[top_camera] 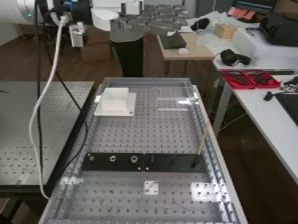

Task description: Grab the paper clip and place it in the clear container

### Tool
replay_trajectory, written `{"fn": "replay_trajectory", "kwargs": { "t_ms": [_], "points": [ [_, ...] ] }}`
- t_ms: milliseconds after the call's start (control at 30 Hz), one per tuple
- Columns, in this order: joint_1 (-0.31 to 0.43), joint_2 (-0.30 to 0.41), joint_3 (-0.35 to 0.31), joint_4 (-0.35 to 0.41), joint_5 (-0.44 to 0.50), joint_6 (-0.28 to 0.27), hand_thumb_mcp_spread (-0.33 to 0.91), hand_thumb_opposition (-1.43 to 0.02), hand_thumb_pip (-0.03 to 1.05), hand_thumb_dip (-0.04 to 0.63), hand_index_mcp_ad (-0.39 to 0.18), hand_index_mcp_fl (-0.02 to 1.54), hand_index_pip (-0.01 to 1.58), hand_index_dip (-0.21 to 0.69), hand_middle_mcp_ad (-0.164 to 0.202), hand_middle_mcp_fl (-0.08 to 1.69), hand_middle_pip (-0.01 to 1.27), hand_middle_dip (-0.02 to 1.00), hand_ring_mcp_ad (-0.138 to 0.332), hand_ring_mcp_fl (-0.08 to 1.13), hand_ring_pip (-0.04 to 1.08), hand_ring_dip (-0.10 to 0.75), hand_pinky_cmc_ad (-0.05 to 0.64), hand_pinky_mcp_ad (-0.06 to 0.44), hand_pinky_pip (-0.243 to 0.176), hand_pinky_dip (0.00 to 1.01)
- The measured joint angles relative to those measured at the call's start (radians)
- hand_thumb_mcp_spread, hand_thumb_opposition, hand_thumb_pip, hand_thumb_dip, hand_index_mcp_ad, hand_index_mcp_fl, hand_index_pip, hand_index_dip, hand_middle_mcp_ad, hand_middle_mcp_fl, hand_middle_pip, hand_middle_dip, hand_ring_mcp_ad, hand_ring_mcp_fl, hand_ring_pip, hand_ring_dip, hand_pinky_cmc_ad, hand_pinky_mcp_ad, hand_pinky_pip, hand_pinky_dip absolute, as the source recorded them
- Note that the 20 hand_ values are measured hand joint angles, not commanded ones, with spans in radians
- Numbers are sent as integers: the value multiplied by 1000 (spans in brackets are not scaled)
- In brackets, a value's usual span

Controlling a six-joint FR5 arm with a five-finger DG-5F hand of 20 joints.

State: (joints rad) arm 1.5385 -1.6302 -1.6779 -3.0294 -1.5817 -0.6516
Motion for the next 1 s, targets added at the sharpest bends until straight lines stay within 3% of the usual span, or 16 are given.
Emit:
{"fn": "replay_trajectory", "kwargs": {
  "t_ms": [133, 233, 267, 400, 567, 700, 933, 1000],
  "points": [
    [-11, -24, -43, 48, 21, 10, -5, 10, 14, 5, 0, -9, 7, 16, -2, -5, 16, 28, 54, 2, 12, 12, 47, 35, 10, 19],
    [-21, -45, -78, 90, 37, 16, 176, -175, 278, 23, -5, -2, 24, 35, -3, 33, 51, 31, 56, 2, 26, 21, 59, 68, 3, 79],
    [-26, -57, -89, 103, 45, 18, 206, -239, 316, 38, -2, 10, 37, 44, -3, 54, 63, 40, 56, 0, 37, 19, 84, 80, 2, 122],
    [-41, -100, -110, 123, 71, 24, 269, -464, 353, 42, -5, 26, 68, 77, -5, 56, 96, 96, 51, 3, 68, 51, 201, 202, 0, 232],
    [-66, -152, -115, 121, 90, 45, 291, -585, 398, 51, -7, 26, 87, 93, -2, 59, 110, 126, 96, 0, 87, 80, 290, 264, -28, 307],
    [-93, -189, -116, 117, 106, 56, 300, -630, 414, 51, -7, 58, 89, 93, -2, 58, 122, 126, 117, 2, 87, 80, 332, 279, -28, 314],
    [-127, -240, -110, 116, 128, 67, 340, -665, 419, 112, -37, 124, 103, 110, -5, 61, 122, 143, 119, 0, 94, 87, 351, 281, -28, 321],
    [-139, -254, -109, 122, 134, 65, 374, -677, 471, 120, -37, 138, 134, 110, -5, 63, 122, 143, 120, 0, 91, 87, 349, 278, -28, 321]
  ]
}}
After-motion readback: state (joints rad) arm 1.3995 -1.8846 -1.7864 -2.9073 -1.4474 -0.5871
